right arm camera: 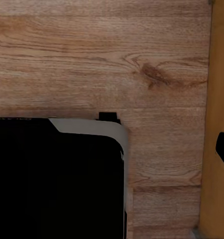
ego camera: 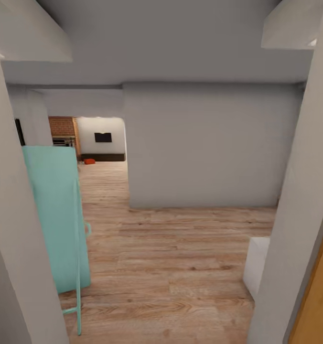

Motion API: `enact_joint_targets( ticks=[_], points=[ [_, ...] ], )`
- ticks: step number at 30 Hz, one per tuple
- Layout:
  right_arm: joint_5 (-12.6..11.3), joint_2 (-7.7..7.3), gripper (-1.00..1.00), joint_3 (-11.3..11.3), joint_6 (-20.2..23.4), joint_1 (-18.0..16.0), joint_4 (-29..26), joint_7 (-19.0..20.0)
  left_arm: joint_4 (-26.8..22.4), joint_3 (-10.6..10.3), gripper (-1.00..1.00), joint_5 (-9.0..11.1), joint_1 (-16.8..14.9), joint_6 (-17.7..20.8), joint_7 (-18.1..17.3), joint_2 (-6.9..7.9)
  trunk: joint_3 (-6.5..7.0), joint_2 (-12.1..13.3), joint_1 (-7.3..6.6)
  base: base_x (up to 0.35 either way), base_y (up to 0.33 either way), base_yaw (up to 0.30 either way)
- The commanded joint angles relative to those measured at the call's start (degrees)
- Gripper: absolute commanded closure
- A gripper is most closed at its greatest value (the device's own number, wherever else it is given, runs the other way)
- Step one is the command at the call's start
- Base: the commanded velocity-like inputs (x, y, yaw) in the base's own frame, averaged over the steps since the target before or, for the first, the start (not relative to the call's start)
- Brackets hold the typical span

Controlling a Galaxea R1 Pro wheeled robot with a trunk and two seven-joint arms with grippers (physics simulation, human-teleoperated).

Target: Move the two storage containers from the living room to the garage. In the garage, place one container on the floor and stack the other container on top of it (either order is fine).

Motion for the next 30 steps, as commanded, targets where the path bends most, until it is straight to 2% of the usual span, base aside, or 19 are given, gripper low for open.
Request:
enact_joint_targets(
  ticks=[1,30],
  points=[
    [-0.57,0.01,-1.0,0.48,-0.33,-0.06,0.18,-0.01,0.01,0.19,-1.0,0.57,-0.02,0.2,0.05,0.0,-0.01,-0.02,0.05,0.323,0.0,0.021],
    [-1.08,-0.34,-1.0,0.3,-0.16,-0.05,0.18,-0.01,0.01,0.19,-1.0,0.52,-0.02,0.63,0.05,-0.09,-0.01,-0.02,0.05,0.323,0.0,0.001]
  ],
)
